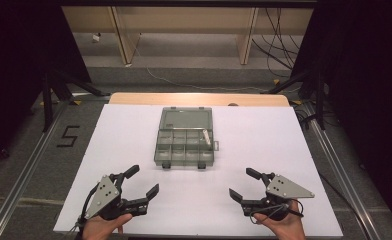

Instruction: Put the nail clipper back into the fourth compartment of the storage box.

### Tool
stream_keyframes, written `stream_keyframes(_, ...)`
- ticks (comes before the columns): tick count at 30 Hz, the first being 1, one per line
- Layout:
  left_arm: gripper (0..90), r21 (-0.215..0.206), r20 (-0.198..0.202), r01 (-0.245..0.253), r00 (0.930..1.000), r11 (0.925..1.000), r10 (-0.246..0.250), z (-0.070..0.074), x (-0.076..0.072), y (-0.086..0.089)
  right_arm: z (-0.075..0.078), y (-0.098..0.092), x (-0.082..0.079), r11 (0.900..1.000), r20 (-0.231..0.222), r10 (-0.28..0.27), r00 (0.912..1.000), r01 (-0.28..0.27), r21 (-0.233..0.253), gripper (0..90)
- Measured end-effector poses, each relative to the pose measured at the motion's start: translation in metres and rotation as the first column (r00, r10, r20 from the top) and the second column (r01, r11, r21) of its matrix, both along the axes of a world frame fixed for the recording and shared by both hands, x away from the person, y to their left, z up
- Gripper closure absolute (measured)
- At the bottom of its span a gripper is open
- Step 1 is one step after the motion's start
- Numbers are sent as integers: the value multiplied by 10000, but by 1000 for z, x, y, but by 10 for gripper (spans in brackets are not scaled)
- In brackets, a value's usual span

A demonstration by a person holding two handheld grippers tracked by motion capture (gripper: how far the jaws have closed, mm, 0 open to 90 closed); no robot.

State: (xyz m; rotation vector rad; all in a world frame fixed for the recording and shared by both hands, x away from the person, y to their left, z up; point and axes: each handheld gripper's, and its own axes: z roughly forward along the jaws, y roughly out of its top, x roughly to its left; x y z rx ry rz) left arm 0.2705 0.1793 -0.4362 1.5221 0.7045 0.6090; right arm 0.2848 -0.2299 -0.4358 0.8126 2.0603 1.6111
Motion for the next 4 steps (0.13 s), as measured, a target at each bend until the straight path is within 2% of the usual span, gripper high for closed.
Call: stream_keyframes(4,158,27,0,2,10000,10000,-2,0,0,0,0,0,0,9999,-112,13,9999,-14,-105,165)
